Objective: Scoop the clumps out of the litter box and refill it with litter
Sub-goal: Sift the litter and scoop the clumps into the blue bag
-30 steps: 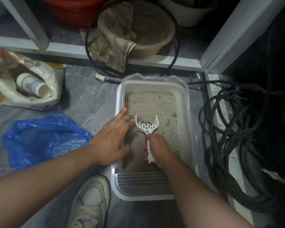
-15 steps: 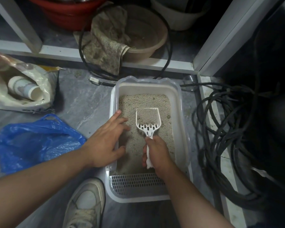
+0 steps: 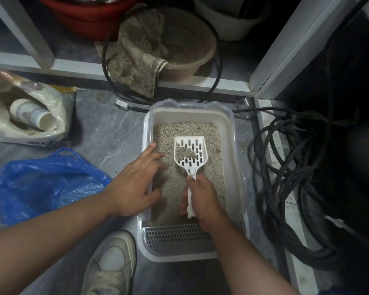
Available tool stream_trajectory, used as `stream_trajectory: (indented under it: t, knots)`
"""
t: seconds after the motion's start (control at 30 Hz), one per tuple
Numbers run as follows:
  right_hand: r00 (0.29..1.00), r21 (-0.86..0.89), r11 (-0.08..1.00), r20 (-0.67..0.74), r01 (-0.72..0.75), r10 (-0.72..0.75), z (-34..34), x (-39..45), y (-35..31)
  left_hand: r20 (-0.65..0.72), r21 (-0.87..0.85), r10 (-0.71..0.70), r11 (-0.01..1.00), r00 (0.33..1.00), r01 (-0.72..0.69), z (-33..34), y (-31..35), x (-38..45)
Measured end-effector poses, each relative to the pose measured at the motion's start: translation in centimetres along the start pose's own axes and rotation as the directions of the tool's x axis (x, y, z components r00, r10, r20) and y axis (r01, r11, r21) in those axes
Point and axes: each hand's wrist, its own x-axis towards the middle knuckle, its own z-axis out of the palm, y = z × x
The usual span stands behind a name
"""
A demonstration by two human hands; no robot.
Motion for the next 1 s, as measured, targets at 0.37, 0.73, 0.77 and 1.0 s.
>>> stream_trajectory:
  t: [0.37,0.73,0.77,1.0]
  knots:
    - [1.0,-0.026,1.0,-0.016,-0.006,0.005,-0.8,-0.3,0.3,0.004,-0.003,-0.007,1.0,1.0,0.007,0.0,0.0,0.0]
    - [1.0,-0.081,0.997,-0.018,-0.022,0.02,-0.7,-1.1,1.0,0.016,0.011,-0.029,1.0,0.999,0.029,0.0,0.3,0.0]
    - [1.0,-0.099,0.995,-0.02,-0.022,0.02,-0.6,-1.2,1.2,0.016,0.01,-0.032,0.999,0.999,0.032,0.0,0.3,0.0]
    - [0.999,-0.115,0.993,-0.054,-0.01,0.004,-0.5,-1.6,1.2,0.025,0.004,-0.032,0.999,0.999,0.032,-0.2,0.3,-0.1]
